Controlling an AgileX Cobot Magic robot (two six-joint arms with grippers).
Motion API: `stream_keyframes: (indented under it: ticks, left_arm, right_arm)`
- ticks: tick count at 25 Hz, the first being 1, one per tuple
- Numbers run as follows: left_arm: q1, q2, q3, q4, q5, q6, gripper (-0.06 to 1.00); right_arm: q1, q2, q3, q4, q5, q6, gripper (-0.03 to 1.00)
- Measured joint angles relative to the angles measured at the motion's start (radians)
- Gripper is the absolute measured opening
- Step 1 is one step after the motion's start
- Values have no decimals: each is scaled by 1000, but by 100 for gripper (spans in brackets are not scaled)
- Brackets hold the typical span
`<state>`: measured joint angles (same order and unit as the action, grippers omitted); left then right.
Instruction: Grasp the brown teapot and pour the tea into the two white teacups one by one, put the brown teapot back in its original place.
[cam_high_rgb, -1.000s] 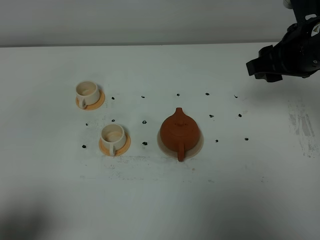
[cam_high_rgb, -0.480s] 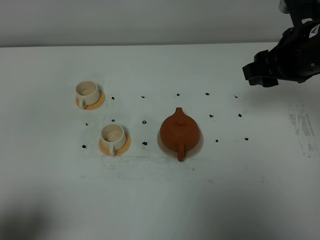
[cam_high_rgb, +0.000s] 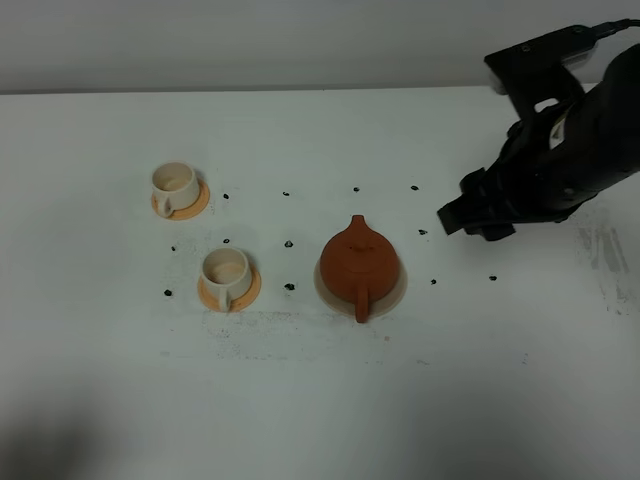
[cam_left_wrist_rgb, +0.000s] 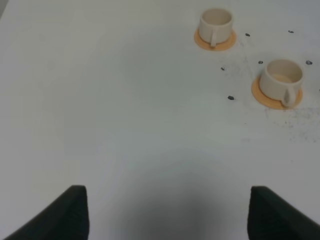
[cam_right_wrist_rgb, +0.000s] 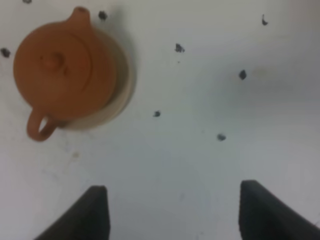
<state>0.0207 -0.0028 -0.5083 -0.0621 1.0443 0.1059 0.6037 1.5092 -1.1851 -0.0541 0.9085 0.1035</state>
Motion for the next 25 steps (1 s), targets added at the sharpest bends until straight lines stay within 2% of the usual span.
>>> stream_keyframes:
  ticks: [5, 12, 19, 25]
  left_arm:
    - [0, 0, 0, 0, 0, 0, 66]
    - [0, 0, 0, 0, 0, 0, 66]
    - [0, 0, 0, 0, 0, 0, 66]
    - [0, 0, 0, 0, 0, 0, 66]
  right_arm:
    - [148, 66, 0, -66, 4, 131, 56]
    - [246, 180, -77, -81, 13, 219, 56]
    - [228, 354, -259, -28, 72, 223, 55]
    - [197, 415, -296, -12, 110, 223, 52]
